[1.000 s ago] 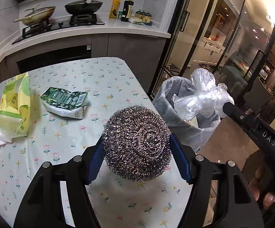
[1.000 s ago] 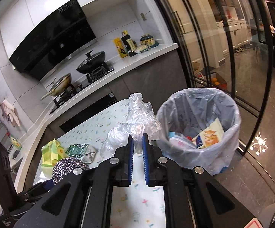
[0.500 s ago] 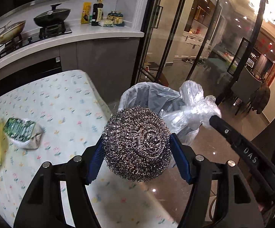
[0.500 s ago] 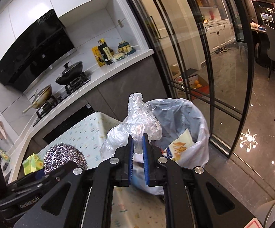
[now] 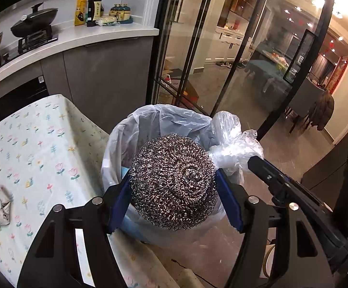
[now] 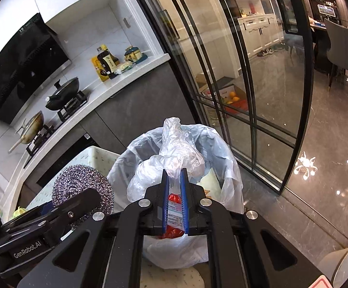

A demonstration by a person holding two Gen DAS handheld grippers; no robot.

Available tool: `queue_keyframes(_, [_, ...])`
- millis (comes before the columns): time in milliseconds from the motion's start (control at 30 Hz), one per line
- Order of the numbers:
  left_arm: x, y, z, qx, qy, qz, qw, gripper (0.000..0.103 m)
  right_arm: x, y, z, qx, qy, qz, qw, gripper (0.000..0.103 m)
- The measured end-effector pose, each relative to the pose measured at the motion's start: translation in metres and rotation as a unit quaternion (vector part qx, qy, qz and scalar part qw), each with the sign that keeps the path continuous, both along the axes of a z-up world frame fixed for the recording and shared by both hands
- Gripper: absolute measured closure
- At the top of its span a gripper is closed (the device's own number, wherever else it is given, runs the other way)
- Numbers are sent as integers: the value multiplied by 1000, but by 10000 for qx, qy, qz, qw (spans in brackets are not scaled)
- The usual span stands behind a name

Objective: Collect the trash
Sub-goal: 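Open the left tool over the bin while the right tool releases the plastic bag into it, then move both tools back over the yellow snack bag and green packet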

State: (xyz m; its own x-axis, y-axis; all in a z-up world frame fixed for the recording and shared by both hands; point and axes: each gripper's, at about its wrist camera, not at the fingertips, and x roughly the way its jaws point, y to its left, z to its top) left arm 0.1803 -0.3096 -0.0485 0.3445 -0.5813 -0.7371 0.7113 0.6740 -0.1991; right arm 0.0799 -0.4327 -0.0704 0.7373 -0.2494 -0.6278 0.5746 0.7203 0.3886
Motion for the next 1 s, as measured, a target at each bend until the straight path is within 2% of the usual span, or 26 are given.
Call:
queue_keyframes(133, [6,-11,-8,110,-25,-14,9999,37,11,-7,-7,38,40,-11,10000,94])
queue_keyframes(333, [15,-12,-16,199,-30,114,9997,33,21,-8,-14,75,70,16,9999,83])
queue_keyframes(400, [17,-9,-15,200,-72,205,9996,26,22,-8,-14,89,44,-6,10000,83])
queue_keyframes(500, [20,-4,-13,166,-96,288,9994,22,22,-7,-13,76,9,-34,10000,77])
queue_keyframes(867, [16,20,4,11,-191,426,9989,19,8,12,10,-58,-152,-53,9999,65])
queue_keyframes(1000, [11,32,12,-32,-224,495,9985,18,2,25,19,-120,-211,14,9997,64])
